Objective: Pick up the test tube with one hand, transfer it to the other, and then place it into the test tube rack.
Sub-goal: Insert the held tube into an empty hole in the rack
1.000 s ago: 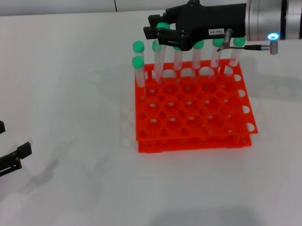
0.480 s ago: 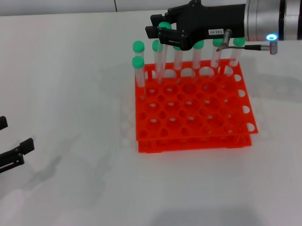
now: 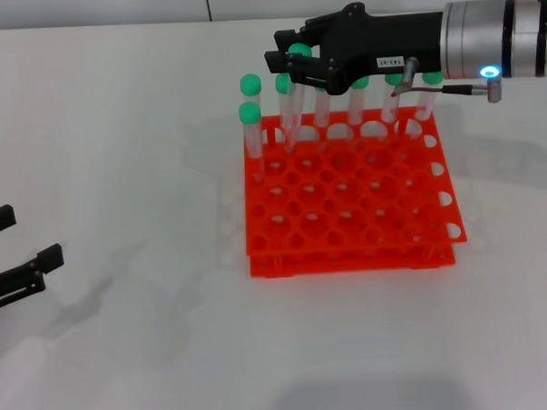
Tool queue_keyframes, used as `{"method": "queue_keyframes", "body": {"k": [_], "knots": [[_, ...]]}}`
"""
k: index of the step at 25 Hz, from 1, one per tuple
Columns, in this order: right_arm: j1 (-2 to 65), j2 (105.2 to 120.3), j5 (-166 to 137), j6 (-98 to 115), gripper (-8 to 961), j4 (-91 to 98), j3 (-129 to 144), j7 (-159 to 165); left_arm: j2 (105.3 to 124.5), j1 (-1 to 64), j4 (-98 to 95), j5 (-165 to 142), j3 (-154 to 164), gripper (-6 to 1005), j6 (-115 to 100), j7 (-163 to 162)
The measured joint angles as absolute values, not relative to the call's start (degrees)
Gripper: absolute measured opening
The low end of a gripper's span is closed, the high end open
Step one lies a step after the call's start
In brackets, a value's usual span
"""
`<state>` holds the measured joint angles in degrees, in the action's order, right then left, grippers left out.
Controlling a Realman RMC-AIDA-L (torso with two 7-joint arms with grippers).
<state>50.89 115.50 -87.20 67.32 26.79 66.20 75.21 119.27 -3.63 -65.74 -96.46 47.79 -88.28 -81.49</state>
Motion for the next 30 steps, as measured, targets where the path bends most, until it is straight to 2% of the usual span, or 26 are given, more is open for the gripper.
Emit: {"method": "queue_keyframes", "body": {"k": [30], "knots": [[50.4,116.2,-85.63,63.79,263,25.66,69.79,74.31,119.36,-2.97,-65.71,-96.87,47.15,875,-88.69,-81.52]]}}
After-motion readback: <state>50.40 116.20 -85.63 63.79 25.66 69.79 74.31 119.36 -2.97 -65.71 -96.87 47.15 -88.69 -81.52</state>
